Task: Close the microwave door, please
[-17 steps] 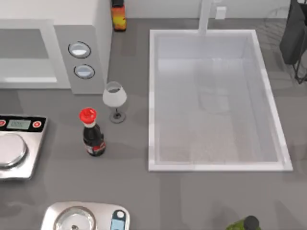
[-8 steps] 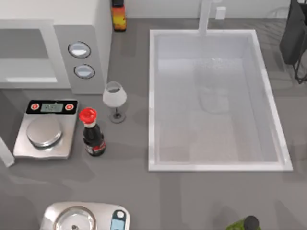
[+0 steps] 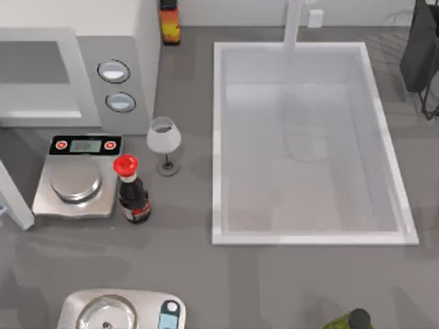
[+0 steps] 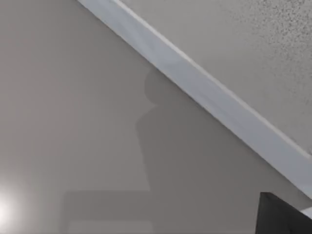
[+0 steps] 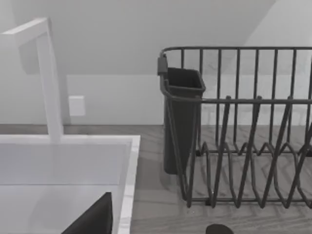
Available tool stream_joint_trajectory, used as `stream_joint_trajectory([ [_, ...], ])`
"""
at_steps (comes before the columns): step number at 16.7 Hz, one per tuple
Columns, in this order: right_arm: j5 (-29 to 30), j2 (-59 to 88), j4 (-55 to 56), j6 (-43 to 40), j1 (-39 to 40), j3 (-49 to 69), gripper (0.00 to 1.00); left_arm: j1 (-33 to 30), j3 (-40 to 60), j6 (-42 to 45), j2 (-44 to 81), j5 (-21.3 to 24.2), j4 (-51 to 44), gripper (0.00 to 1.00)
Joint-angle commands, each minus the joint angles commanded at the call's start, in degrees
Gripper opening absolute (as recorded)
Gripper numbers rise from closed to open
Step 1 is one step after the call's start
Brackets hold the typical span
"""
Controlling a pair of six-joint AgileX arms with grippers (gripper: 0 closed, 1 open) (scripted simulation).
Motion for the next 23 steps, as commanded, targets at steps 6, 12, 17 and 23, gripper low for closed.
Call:
stream_joint_trajectory([
  [6, 0.00, 0.00, 0.00, 0.00, 0.00, 0.00, 1.00, -19.15, -2.56, -12.99, -4.85, -12.79, -0.23, 0.00],
  [12, 0.00, 0.00, 0.00, 0.00, 0.00, 0.00, 1.00, -22.78, -3.29, -16.24, -6.30, -15.99, -0.26, 0.00],
  [17, 0.00, 0.00, 0.00, 0.00, 0.00, 0.00, 1.00, -22.49, -0.49, -16.07, -1.86, -15.68, 1.66, 0.00],
  [23, 0.00, 0.00, 0.00, 0.00, 0.00, 0.00, 1.00, -22.05, 8.90, -15.52, 15.86, -15.24, 9.11, 0.00],
])
